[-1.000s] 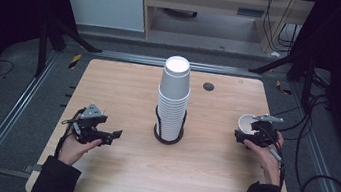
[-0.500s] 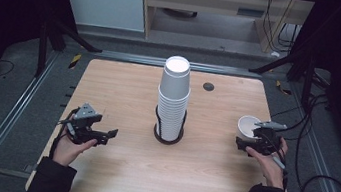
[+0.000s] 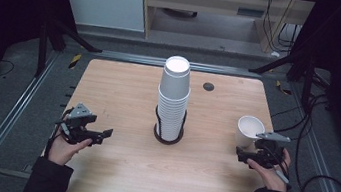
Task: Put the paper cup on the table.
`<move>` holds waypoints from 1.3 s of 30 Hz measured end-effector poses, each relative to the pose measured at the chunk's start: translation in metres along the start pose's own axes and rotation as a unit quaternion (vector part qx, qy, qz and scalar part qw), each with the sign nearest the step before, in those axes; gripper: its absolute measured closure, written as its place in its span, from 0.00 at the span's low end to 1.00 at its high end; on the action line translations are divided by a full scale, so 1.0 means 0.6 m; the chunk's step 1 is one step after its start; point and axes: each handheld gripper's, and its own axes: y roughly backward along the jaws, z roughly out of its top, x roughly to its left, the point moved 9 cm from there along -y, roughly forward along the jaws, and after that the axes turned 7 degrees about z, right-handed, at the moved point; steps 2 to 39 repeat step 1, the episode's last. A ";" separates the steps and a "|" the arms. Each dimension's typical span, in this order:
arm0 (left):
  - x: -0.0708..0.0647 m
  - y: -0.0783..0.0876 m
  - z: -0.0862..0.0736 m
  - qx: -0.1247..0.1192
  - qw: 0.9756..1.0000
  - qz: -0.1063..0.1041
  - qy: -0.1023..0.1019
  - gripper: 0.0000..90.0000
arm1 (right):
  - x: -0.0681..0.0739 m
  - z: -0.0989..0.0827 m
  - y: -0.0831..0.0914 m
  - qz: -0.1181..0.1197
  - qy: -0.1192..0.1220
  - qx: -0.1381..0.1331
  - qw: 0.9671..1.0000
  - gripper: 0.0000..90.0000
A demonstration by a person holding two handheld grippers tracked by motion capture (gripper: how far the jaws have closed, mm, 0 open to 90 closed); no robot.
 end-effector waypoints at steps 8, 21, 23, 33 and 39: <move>0.005 -0.001 -0.003 0.004 1.000 0.007 0.000 0.16 | 0.001 -0.002 0.003 0.000 0.003 -0.002 1.000 0.03; 0.005 -0.001 -0.003 0.004 1.000 0.007 0.000 0.16 | 0.001 -0.002 0.003 0.000 0.003 -0.002 1.000 0.03; 0.005 -0.001 -0.003 0.004 1.000 0.007 0.000 0.16 | 0.001 -0.002 0.003 0.000 0.003 -0.002 1.000 0.03; 0.005 -0.001 -0.003 0.004 1.000 0.007 0.000 0.16 | 0.001 -0.002 0.003 0.000 0.003 -0.002 1.000 0.03; 0.005 -0.001 -0.003 0.004 1.000 0.007 0.000 0.16 | 0.001 -0.002 0.003 0.000 0.003 -0.002 1.000 0.03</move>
